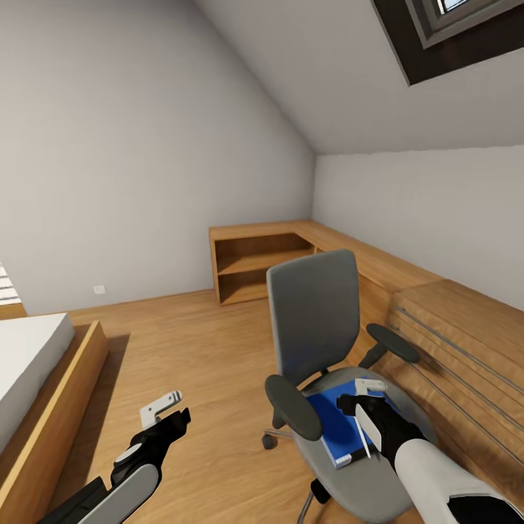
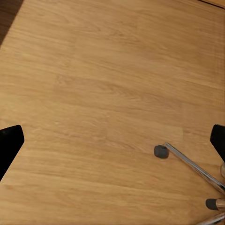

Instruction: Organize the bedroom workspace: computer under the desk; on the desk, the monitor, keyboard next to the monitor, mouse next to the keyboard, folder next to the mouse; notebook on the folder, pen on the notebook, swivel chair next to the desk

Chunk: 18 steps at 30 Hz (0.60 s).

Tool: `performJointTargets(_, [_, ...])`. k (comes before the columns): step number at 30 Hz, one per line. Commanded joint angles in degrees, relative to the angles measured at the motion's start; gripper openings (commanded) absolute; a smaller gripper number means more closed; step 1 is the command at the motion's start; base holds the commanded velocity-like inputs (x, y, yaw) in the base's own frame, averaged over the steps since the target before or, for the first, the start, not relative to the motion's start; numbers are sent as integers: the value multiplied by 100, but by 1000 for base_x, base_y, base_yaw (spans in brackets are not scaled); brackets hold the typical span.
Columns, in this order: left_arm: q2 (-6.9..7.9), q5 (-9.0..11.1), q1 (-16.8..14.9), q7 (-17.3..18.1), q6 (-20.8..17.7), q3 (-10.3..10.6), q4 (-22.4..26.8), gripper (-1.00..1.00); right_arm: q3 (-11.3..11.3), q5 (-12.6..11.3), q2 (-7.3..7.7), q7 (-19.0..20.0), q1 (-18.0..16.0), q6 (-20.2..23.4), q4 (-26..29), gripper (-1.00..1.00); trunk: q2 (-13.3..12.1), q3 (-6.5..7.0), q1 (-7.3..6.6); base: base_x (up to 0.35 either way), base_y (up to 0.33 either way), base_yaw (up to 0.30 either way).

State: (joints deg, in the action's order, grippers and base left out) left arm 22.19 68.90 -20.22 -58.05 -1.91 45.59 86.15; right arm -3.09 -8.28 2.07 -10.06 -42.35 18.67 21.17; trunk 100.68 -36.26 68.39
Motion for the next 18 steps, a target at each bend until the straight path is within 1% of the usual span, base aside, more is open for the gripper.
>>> performJointTargets(1, [4,9,-8,-31,-20,11,7,100,-34,-58,4,-35,-2,28,11,100,45,-24,22,0,0,0])
performJointTargets(11, [2,11,-8,-24,-20,11,6,100,-28,-58,4,-33,-2,134,1,100,45,-24,22,0,0,0])
performJointTargets(18, [-1,10,-8,-23,-20,11,0,100,-7,-72,4,-31,-2,378,-16,100,45,-24,22,0,0,0])
